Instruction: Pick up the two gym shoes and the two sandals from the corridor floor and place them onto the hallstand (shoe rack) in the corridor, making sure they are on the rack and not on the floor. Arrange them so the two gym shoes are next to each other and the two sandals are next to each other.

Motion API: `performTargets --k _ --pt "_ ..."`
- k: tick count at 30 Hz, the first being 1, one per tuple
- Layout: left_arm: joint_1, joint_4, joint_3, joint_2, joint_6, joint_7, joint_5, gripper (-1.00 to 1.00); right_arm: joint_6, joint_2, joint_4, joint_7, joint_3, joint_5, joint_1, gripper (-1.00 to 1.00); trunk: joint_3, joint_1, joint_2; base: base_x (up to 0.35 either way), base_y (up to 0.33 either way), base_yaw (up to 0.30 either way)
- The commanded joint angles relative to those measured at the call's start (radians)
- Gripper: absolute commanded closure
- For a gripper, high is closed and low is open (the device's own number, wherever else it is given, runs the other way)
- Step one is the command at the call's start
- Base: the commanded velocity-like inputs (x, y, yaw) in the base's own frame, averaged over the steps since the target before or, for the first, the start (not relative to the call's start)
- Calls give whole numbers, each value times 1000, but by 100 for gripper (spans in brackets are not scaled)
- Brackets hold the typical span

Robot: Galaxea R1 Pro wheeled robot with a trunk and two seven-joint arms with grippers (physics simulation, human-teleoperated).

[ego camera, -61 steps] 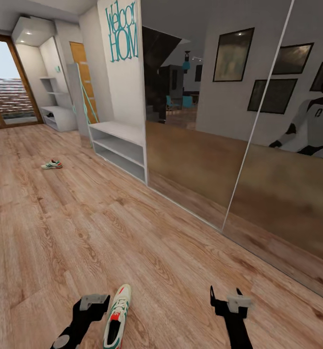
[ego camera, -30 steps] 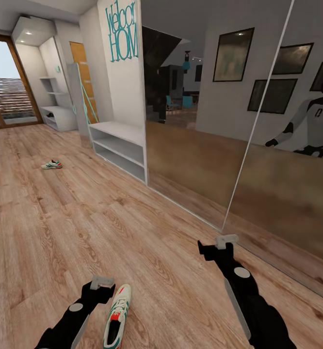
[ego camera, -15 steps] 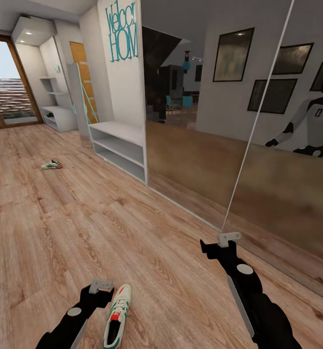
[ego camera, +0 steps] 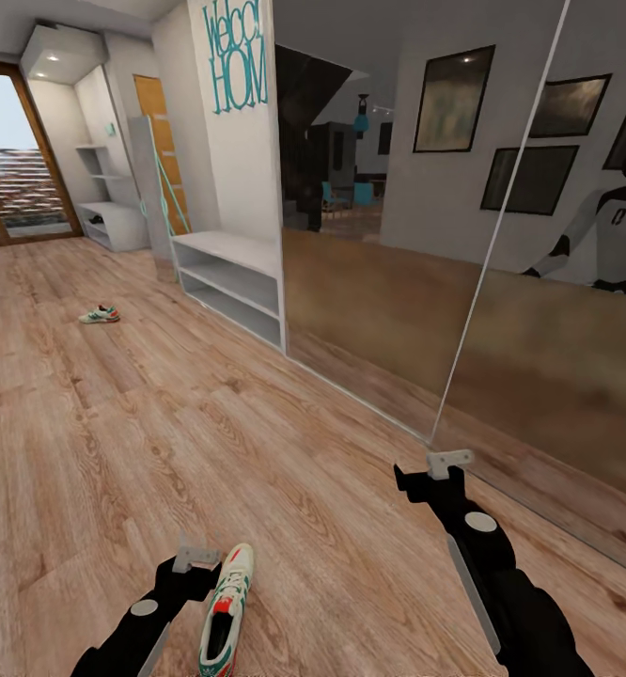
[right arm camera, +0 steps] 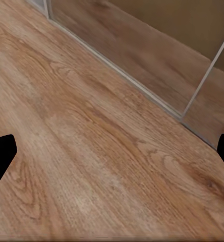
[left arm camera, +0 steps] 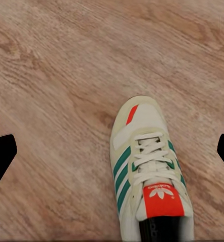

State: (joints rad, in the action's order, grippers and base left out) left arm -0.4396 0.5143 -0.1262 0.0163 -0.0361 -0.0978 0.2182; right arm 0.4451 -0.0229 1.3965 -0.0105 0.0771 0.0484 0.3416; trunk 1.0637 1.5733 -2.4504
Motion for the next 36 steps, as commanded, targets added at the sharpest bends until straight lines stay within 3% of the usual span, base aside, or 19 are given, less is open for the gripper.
performTargets --k 1,7,24,36 --pt "-1 -1 -8 -1 -4 -8 10 -100 7 -1 4 -1 2 5 1 -100 6 4 -8 0 0 0" --pt "-1 -6 -7 -1 -4 -8 10 -100 8 -2 -1 -2 2 5 1 -100 33 27 -50 0 0 0" --pt "-1 -22 -11 -6 -5 -6 5 -100 7 -2 -3 -2 2 5 -1 -100 125 34 -54 0 0 0" --pt "-1 -22 -16 -17 -51 -5 -3 -100 7 -2 -3 -2 2 5 -1 -100 137 34 -54 0 0 0"
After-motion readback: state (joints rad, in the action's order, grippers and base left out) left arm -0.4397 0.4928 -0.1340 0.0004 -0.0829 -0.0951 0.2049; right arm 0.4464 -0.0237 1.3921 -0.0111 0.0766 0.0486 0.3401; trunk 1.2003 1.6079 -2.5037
